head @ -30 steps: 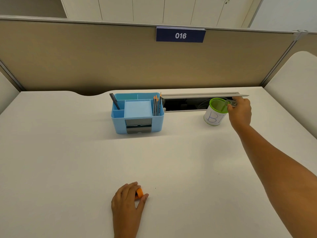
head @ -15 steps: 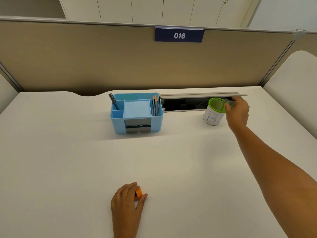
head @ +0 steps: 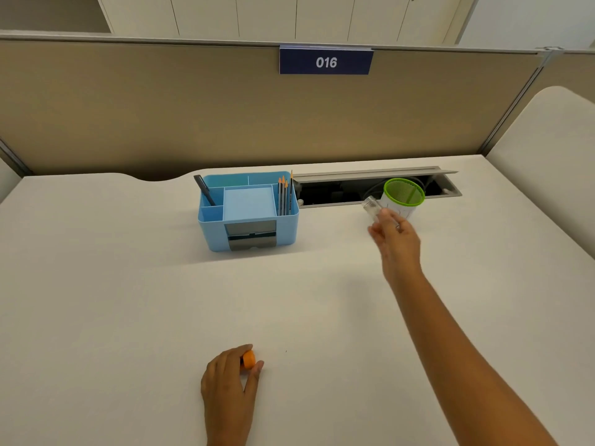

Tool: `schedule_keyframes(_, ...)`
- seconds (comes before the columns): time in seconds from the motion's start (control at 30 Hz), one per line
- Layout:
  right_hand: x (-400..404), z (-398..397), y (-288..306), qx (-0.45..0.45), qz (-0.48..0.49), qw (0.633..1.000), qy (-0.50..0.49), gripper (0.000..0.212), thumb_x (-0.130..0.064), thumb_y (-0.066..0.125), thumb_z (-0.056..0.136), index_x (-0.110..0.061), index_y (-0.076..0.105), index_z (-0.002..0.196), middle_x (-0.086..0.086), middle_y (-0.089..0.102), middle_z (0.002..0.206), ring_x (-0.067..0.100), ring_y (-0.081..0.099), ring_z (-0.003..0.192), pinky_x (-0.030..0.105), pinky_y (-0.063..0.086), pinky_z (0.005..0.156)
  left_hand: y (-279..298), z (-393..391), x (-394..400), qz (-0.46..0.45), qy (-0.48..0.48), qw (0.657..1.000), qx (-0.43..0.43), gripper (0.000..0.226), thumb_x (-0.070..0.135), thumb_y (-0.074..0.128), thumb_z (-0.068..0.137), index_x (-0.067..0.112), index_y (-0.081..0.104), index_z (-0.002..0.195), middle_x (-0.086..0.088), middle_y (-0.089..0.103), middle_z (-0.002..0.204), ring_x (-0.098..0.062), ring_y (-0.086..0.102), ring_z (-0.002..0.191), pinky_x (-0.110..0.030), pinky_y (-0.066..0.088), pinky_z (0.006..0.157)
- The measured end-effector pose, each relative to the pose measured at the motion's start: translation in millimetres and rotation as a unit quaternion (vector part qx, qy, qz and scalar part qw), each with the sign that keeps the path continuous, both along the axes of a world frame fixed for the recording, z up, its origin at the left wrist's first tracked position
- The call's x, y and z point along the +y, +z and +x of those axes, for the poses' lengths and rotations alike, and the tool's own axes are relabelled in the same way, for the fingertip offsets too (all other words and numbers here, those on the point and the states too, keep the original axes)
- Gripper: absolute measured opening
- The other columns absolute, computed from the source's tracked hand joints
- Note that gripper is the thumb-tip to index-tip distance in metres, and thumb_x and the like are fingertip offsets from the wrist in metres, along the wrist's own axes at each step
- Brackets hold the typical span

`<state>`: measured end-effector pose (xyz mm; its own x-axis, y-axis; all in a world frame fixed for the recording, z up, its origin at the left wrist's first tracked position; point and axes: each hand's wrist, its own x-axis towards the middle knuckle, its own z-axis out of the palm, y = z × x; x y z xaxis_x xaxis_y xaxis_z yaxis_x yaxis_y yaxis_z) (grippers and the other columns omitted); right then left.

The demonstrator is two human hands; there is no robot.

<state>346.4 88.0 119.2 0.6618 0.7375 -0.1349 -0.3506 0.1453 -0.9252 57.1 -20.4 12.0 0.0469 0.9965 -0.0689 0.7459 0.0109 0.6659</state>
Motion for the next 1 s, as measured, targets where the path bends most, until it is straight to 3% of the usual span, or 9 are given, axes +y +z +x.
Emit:
schedule_keyframes(0.07,-16.2,-21.9,-4.1,0.082,0.013,0.996,0.041,0.007,-0.016,0.055,0.091,-0.011,0.060,0.091,0.006,0.060,0.081,0.001,0.061,0.054,0.017,0.056,0.064,2.8,0.9,0.3,0.029,0.026,0.999,-0.017,0.047,0.055,0.048,0.078,0.015,0.064,0.095,-0.006,0.067,0.087,-0.029,0.059,0.080,-0.040,0.046,0.070)
schedule_keyframes(0.13,-32.2,-39.1,-8.6,0.150,0.013,0.987,0.059,0.011,-0.016,0.052,0.092,-0.010,0.061,0.091,0.008,0.061,0.083,0.002,0.062,0.054,0.017,0.056,0.062,6.3,2.4,0.8,0.050,0.060,0.996,-0.049,0.024,0.027,0.067,0.077,0.017,0.063,0.099,-0.007,0.067,0.089,-0.026,0.056,0.080,-0.037,0.042,0.074)
schedule_keyframes(0.2,-46.8,-54.8,-12.4,0.203,-0.002,0.977,0.069,0.013,-0.017,0.052,0.092,-0.008,0.062,0.094,0.009,0.063,0.085,0.003,0.063,0.055,0.018,0.057,0.062,12.8,3.0,0.6,0.048,0.060,0.992,-0.098,0.030,0.014,0.067,0.077,0.028,0.059,0.102,-0.002,0.064,0.090,-0.020,0.052,0.083,-0.035,0.042,0.078)
schedule_keyframes(0.27,-61.3,-72.0,-14.6,0.242,-0.018,0.967,0.079,0.016,-0.019,0.053,0.091,-0.006,0.062,0.096,0.010,0.064,0.087,0.004,0.065,0.057,0.018,0.057,0.060,22.1,3.1,0.8,0.029,0.064,0.984,-0.161,0.027,0.015,0.062,0.081,0.032,0.057,0.102,0.004,0.061,0.092,-0.020,0.052,0.090,-0.033,0.041,0.081)
schedule_keyframes(0.4,-87.5,-104.8,-17.4,0.296,-0.056,0.948,0.101,0.020,-0.020,0.055,0.088,-0.005,0.063,0.097,0.011,0.066,0.086,0.007,0.067,0.060,0.019,0.057,0.057,50.8,8.5,7.8,-0.029,0.110,0.943,-0.312,0.011,0.025,0.055,0.085,0.029,0.058,0.095,0.000,0.065,0.099,-0.013,0.057,0.094,-0.019,0.040,0.075)
schedule_keyframes(0.5,-104.5,-128.1,-17.3,0.326,-0.081,0.934,0.125,0.021,-0.020,0.055,0.087,-0.004,0.065,0.095,0.010,0.069,0.079,0.009,0.067,0.060,0.021,0.058,0.058,75.5,15.2,14.2,-0.042,0.142,0.898,-0.414,0.018,0.040,0.050,0.080,0.026,0.057,0.091,0.001,0.068,0.093,-0.008,0.060,0.092,-0.024,0.043,0.079)
schedule_keyframes(0.63,-122.8,-153.0,-15.2,0.331,-0.092,0.925,0.164,0.032,-0.021,0.062,0.076,-0.001,0.065,0.100,0.012,0.071,0.081,0.014,0.068,0.068,0.026,0.060,0.065,93.9,20.7,17.0,-0.049,0.149,0.853,-0.499,0.028,0.044,0.046,0.076,0.025,0.058,0.093,0.001,0.068,0.096,-0.012,0.062,0.096,-0.027,0.046,0.084)
schedule_keyframes(0.73,-132.5,-167.0,-14.8,0.290,-0.109,0.934,0.179,0.025,-0.019,0.061,0.081,-0.005,0.067,0.100,0.011,0.073,0.081,0.015,0.068,0.072,0.026,0.060,0.068,100.9,21.7,17.2,-0.047,0.146,0.835,-0.529,0.029,0.045,0.045,0.076,0.026,0.057,0.095,0.004,0.070,0.095,-0.013,0.063,0.097,-0.029,0.046,0.087)
schedule_keyframes(1.0,-138.6,-184.5,-12.6,0.193,-0.127,0.954,0.190,0.039,-0.027,0.067,0.071,-0.011,0.065,0.106,0.011,0.071,0.095,0.015,0.070,0.078,0.024,0.058,0.072,103.5,23.1,11.9,-0.025,0.130,0.831,-0.540,0.026,0.043,0.046,0.077,0.031,0.058,0.096,0.015,0.074,0.088,-0.011,0.064,0.099,-0.025,0.047,0.088)
